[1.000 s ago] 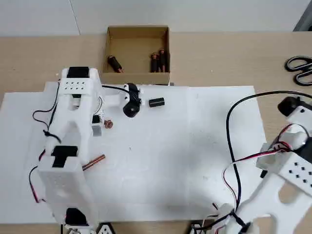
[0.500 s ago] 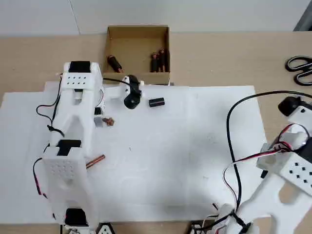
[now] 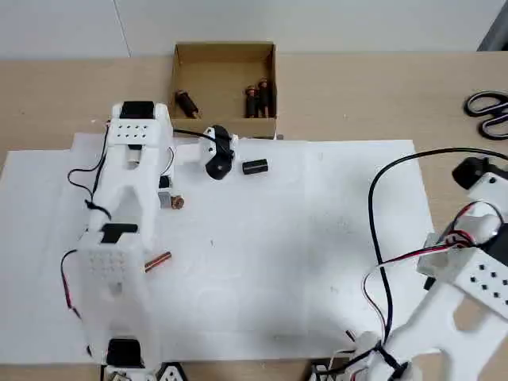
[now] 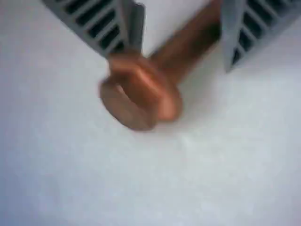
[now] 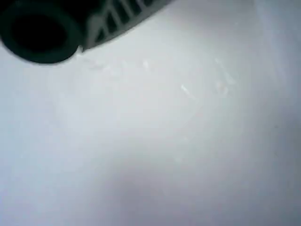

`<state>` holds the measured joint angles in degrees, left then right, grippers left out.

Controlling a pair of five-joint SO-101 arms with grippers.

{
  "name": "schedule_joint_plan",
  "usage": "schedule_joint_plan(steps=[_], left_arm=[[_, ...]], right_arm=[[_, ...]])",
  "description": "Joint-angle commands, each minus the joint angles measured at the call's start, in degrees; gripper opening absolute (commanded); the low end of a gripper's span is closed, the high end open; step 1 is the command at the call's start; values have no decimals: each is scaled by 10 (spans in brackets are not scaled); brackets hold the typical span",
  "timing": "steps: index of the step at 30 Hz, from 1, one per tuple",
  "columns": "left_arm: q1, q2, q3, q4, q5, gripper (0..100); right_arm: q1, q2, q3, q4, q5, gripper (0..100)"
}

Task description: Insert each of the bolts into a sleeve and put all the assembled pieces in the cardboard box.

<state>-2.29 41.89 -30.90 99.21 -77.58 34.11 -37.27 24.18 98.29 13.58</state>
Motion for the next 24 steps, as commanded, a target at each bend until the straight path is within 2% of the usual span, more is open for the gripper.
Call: schedule_joint_plan(steps=[1, 9, 13, 24], left_arm=[[4, 33, -58, 11, -174, 115], [10, 84, -88, 11, -148, 109], [19, 83, -88, 12, -118, 6], [29, 45, -91, 12, -73, 5]], right_arm=[[-4, -7, -4, 9, 4, 4], [-4, -7, -4, 9, 3, 4], [-5, -7, -4, 8, 3, 4], [-5, -13, -4, 9, 4, 4]])
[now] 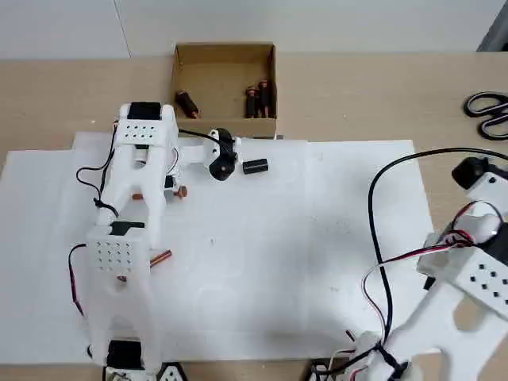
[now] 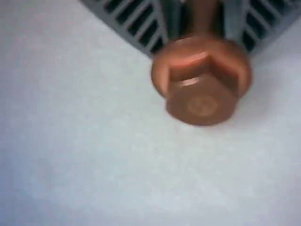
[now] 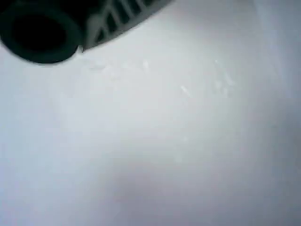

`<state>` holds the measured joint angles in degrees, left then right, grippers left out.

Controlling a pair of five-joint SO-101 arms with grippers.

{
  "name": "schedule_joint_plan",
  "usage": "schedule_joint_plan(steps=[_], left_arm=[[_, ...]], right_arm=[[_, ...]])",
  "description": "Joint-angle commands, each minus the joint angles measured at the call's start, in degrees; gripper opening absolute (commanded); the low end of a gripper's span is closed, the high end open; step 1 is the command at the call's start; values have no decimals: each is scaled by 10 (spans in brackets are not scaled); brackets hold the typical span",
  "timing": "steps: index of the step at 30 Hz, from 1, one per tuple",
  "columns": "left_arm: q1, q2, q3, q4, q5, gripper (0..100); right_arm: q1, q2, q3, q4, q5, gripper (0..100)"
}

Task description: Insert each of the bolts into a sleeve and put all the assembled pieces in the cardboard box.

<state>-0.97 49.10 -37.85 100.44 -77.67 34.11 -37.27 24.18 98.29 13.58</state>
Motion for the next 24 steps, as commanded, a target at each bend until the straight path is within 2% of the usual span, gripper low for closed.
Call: schedule_joint_plan(steps=[1, 5, 10, 17, 24], left_arm=[[14, -52, -19, 0, -66, 5], [14, -175, 14, 1, -40, 5], [25, -345, 98, 1, 40, 5], [34, -494, 167, -1, 237, 5], [27, -503, 166, -1, 517, 5]], right_arm=[[-5, -13, -4, 9, 4, 4], [-7, -14, -7, 9, 4, 4], [-62, -15, -7, 11, 3, 4], [-151, -58, -4, 11, -14, 4], [-208, -66, 18, 7, -17, 4]])
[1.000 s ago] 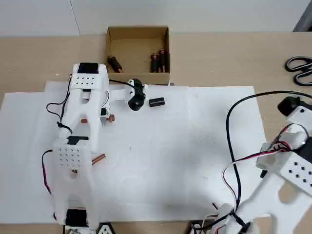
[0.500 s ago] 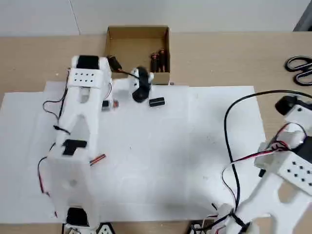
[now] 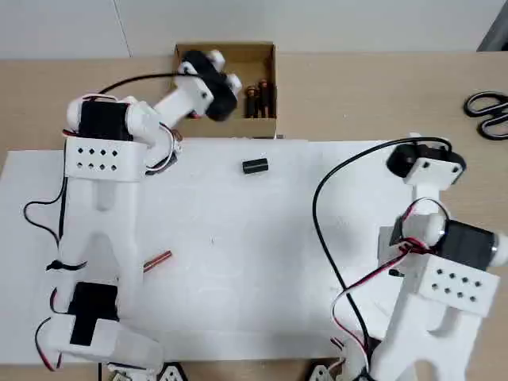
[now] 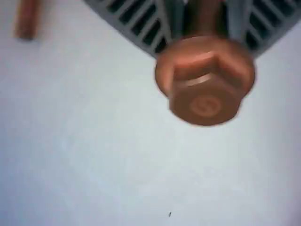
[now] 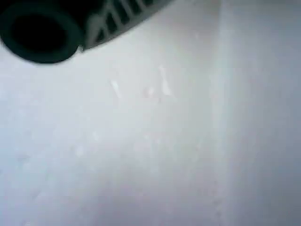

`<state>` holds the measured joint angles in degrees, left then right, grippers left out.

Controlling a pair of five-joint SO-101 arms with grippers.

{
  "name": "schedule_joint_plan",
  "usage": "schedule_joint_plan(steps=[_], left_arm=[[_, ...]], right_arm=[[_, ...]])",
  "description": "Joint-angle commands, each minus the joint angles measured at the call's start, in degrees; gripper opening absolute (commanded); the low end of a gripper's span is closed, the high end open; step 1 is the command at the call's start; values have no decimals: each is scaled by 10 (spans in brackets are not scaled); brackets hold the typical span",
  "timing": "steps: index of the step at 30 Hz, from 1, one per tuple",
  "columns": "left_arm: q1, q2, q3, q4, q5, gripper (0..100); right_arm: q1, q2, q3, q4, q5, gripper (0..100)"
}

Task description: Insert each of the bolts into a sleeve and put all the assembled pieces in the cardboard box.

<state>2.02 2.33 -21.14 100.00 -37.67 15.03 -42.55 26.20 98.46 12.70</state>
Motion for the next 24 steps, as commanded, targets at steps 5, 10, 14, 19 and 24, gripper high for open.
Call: schedule_joint_plan(steps=[5, 10, 14, 19, 24], left_arm=[[1, -58, 0, 5, 325, 5], [45, -178, 13, 4, 351, 5], [105, -275, 73, 2, 378, 5], [72, -386, 185, -76, 484, 5], [55, -496, 339, -144, 556, 5]], right_arm=[[-21, -15, -5, 7, -5, 4], [-20, -44, -6, 5, -8, 4], [-24, -134, -3, -34, -11, 4], [-23, -246, 77, -124, -11, 4], [-26, -342, 187, -223, -55, 3]])
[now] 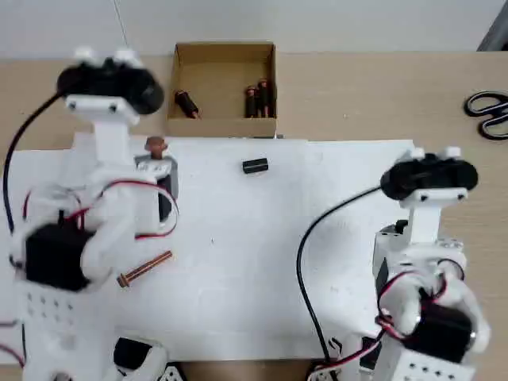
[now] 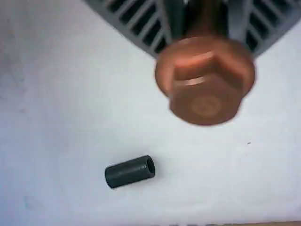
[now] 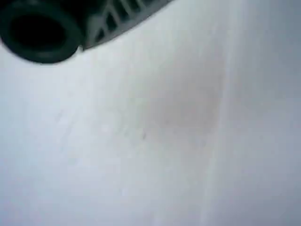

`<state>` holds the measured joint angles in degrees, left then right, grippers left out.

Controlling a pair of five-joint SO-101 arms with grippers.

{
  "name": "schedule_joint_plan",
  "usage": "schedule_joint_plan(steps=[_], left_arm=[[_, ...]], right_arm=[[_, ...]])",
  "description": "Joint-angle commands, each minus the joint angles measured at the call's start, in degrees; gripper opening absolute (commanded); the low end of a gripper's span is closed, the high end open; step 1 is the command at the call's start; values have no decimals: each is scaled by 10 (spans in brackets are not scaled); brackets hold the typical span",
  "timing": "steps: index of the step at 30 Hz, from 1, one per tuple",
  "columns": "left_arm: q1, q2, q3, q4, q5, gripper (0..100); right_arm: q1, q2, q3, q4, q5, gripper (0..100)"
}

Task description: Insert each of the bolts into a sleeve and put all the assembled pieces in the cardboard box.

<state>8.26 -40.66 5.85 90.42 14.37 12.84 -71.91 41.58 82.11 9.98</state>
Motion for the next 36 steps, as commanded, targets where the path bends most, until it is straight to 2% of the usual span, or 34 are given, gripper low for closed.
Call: schedule_joint_plan(steps=[1, 7, 12, 20, 27, 33, 36], left_arm=[[-8, -91, 100, -68, 47, 5], [-10, -257, 299, -207, 71, 5], [-37, -393, 436, -294, 60, 5], [-32, -519, 575, -304, 46, 5], [-32, -566, 627, -345, 106, 5], [-31, -569, 633, -345, 184, 5], [-31, -571, 634, -346, 196, 5]], right_arm=[[-17, -66, 51, -73, -35, 3], [-140, -163, 152, -105, -60, 3], [-219, -225, 240, -186, -98, 3], [-323, -320, 387, -300, -96, 3], [-423, -320, 455, -364, -96, 3], [-465, -320, 518, -451, -95, 3], [-480, -320, 539, -493, -89, 3]])
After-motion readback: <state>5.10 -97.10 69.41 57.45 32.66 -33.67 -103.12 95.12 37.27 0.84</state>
